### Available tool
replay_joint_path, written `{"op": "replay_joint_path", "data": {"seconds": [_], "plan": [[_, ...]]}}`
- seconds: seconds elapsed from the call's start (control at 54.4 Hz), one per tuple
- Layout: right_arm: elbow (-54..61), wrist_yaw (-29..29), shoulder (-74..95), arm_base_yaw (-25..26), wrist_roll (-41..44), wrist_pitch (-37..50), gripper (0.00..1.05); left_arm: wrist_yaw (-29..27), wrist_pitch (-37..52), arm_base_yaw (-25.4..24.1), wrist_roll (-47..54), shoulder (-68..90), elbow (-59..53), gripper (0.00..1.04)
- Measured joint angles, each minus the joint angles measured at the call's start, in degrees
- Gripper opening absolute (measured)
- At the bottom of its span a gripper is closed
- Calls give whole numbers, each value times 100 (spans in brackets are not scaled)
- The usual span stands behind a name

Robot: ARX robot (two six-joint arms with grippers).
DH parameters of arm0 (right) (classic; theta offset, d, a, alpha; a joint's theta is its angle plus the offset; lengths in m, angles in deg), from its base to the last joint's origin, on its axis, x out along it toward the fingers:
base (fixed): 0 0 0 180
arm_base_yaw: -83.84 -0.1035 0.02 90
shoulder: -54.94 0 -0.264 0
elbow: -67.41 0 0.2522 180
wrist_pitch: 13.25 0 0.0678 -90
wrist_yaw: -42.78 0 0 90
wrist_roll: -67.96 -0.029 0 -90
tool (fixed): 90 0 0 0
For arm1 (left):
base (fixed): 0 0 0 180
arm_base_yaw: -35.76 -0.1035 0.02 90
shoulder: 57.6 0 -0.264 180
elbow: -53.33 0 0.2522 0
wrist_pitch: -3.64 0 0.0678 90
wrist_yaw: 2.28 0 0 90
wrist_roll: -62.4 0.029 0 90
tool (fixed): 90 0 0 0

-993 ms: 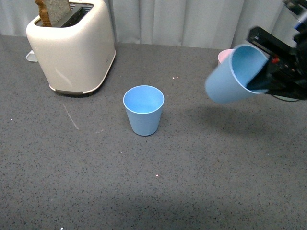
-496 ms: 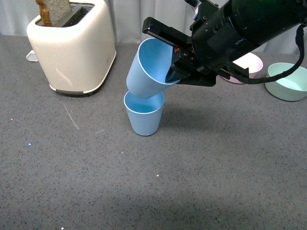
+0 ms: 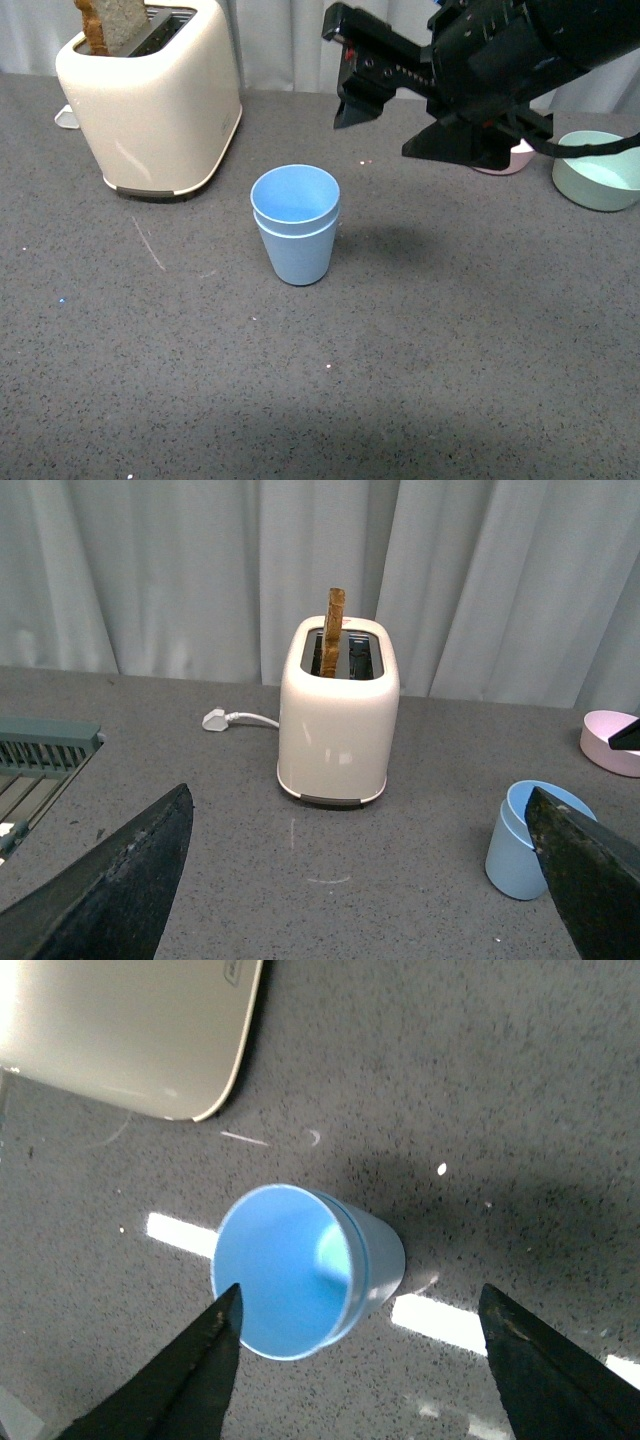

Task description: Stack blue cups with both arms

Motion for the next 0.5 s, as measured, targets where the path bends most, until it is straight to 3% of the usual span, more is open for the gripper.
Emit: {"op": "replay_joint_path", "data": {"seconds": [0.037, 0.11, 0.202, 0.313, 0.46, 0.496], "plan": [[170, -376, -11, -28, 184, 557, 74, 2, 0, 0, 0, 0, 2, 98], [1093, -2286, -44, -50, 1115, 2741, 62, 9, 0, 0, 2, 0, 0, 98], [2352, -3324, -149, 70, 1923, 5115, 48, -13, -2, 0, 4, 0, 2, 98], [3477, -3307, -931, 433, 2387, 7097, 26, -13, -4, 0, 7, -2, 2, 98], [4288, -3005, -1784, 785, 2553, 7324, 1, 2, -7, 0, 7, -2, 0, 98], [4465, -2938, -1880, 841, 2579, 7322, 1, 2, -7, 0, 7, -2, 2, 98]]}}
